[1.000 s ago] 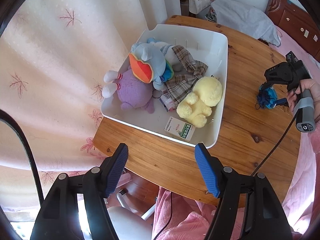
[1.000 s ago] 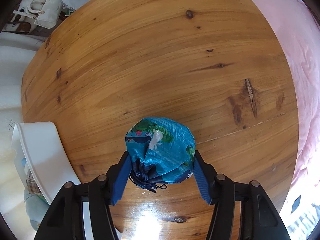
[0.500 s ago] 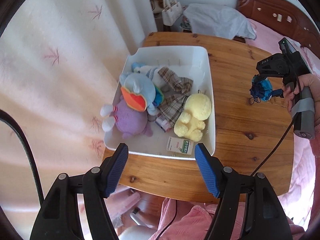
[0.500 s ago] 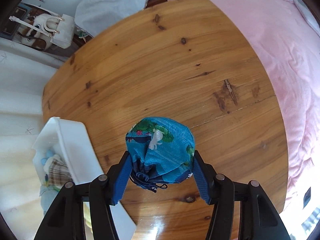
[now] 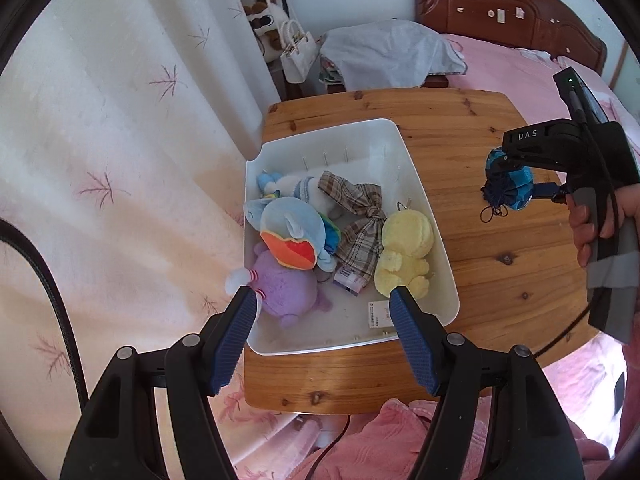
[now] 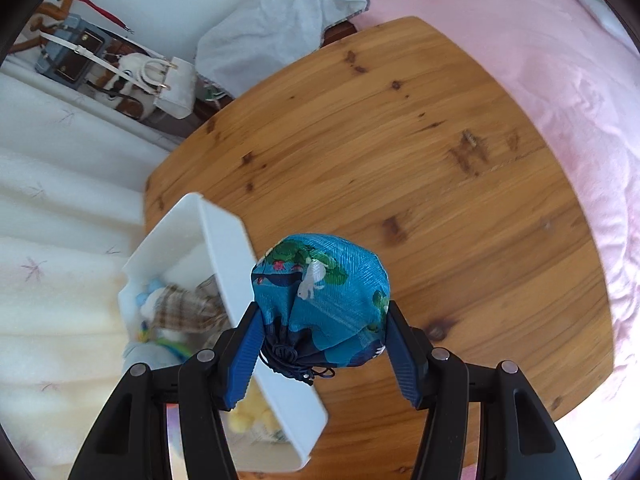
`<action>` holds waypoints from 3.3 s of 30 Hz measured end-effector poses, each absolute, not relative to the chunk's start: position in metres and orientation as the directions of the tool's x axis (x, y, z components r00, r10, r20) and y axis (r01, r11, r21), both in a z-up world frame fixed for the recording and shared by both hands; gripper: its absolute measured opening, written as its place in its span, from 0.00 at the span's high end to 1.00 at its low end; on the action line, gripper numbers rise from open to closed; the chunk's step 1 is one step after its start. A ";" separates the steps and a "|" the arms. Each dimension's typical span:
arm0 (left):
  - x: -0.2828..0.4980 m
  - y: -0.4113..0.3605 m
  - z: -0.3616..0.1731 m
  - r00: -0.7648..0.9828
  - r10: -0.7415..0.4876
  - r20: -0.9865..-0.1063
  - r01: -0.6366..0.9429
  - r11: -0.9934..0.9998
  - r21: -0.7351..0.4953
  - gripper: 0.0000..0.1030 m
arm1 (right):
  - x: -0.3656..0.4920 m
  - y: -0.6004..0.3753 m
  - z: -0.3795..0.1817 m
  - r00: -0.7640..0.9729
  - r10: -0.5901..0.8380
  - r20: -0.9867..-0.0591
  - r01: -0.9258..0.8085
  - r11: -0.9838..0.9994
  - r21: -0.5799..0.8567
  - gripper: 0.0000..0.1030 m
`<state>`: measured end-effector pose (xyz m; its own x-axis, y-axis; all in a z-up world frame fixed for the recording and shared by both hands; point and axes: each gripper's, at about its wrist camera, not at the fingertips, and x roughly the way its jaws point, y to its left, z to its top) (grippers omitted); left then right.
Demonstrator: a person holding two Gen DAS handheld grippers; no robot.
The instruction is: Organize objects
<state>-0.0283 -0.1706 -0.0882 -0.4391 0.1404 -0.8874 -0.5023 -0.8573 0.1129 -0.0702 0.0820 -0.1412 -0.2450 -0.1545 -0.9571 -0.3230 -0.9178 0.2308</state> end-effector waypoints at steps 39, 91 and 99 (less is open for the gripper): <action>0.002 -0.175 -0.055 -0.403 0.176 -0.898 -0.431 -0.902 0.017 0.30 | -0.003 -0.012 -0.151 -0.080 -0.473 -0.878 0.180 -0.873 0.453 0.39; 0.040 -0.106 -0.029 -0.646 0.164 -0.746 -0.348 -0.932 0.097 0.05 | 0.097 0.116 0.007 -0.609 -0.089 -0.788 0.124 -0.992 0.016 0.01; 0.042 -0.111 -0.027 -0.666 0.141 -0.733 -0.326 -0.938 0.115 0.05 | 0.096 0.108 0.006 -0.610 -0.117 -0.784 0.147 -0.989 0.033 0.01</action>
